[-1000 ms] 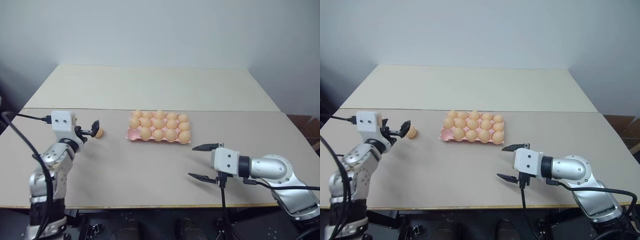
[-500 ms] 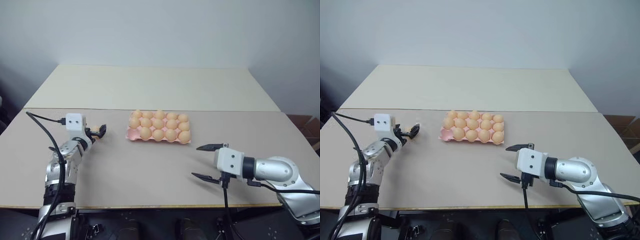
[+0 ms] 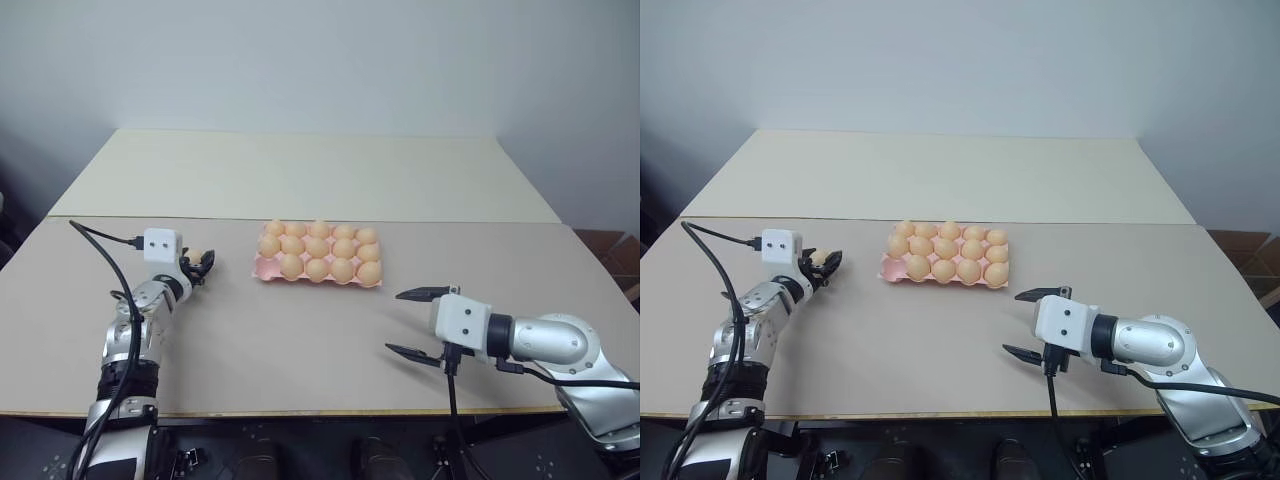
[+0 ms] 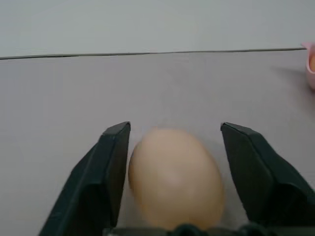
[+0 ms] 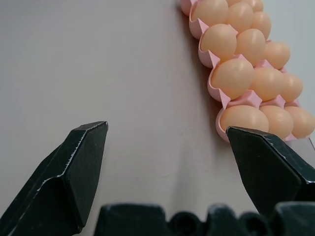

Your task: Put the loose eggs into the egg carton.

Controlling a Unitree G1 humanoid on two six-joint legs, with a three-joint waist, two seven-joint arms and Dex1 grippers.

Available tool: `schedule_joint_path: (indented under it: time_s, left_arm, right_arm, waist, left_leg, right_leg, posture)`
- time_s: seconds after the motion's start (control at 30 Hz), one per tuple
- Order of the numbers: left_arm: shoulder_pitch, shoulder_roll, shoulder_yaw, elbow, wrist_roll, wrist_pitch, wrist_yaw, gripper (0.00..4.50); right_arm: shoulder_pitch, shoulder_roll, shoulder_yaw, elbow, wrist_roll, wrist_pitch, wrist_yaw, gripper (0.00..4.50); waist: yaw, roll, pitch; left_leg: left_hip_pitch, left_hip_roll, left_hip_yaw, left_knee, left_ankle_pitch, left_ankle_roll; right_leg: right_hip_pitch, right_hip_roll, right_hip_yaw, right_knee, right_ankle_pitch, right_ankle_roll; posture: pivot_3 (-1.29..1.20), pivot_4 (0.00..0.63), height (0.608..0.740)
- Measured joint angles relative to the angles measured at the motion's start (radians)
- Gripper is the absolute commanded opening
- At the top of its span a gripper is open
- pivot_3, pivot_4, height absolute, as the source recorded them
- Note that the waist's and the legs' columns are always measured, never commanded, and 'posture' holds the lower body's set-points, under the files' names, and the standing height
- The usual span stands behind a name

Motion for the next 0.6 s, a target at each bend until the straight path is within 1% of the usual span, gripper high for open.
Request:
schedule_joint_path:
  time_s: [0.03,0.07,0.13,0.33,0.43,0.6]
  left_arm:
    - [-0.001,-0.002,0.000,0.003,0.002,-0.002,0.000,1.88]
    - [-0.001,-0.002,0.000,0.005,0.002,-0.003,-0.001,1.72]
    - [-0.003,-0.002,0.000,0.009,0.005,-0.004,-0.003,1.59]
    - [-0.004,-0.008,-0.011,-0.009,0.007,-0.015,-0.020,1.59]
    - [-0.002,-0.025,-0.018,-0.090,-0.013,-0.023,-0.058,1.59]
    - [-0.003,-0.061,-0.037,-0.269,-0.122,-0.016,-0.179,1.59]
  right_arm:
    - [0.000,0.000,0.000,0.000,0.000,0.000,-0.001,4.50]
    - [0.000,0.000,0.000,0.000,-0.001,0.000,-0.001,4.50]
    - [0.000,0.000,0.000,0.000,-0.003,0.000,-0.004,4.50]
    - [0.000,0.000,-0.001,0.001,-0.006,0.000,-0.008,4.50]
    - [0.000,0.000,-0.002,0.001,-0.010,0.000,-0.013,4.50]
    - [0.000,0.003,-0.002,0.000,-0.017,0.000,-0.030,4.50]
  waist:
    - [0.000,0.000,0.000]
    - [0.000,0.000,0.000]
    - [0.000,0.000,0.000]
    - [0.000,0.000,0.000]
    - [0.002,0.000,0.000]
    - [0.001,0.000,0.000]
  left_leg:
    - [0.000,0.000,0.000,0.000,0.000,0.000]
    - [0.000,0.000,0.000,0.000,0.000,0.000]
    - [0.000,0.000,0.000,0.000,0.000,0.000]
    - [0.000,0.000,0.000,0.000,0.000,0.000]
    - [-0.001,0.000,0.000,0.000,0.000,0.000]
    - [-0.001,0.000,0.000,0.000,0.000,0.000]
  right_leg:
    - [0.000,0.000,0.000,0.000,0.000,0.000]
    - [0.000,0.000,0.000,0.000,0.000,0.000]
    - [0.000,0.000,0.000,0.000,0.000,0.000]
    - [0.000,0.000,0.000,0.000,0.000,0.000]
    - [0.000,0.000,0.000,0.000,0.000,0.000]
    - [0.000,0.000,0.000,-0.001,0.000,0.000]
  posture:
    - [0.00,0.150,0.740]
    - [0.00,0.150,0.740]
    - [0.00,0.150,0.740]
    - [0.00,0.150,0.740]
    - [0.00,0.150,0.740]
    - [0.00,0.150,0.740]
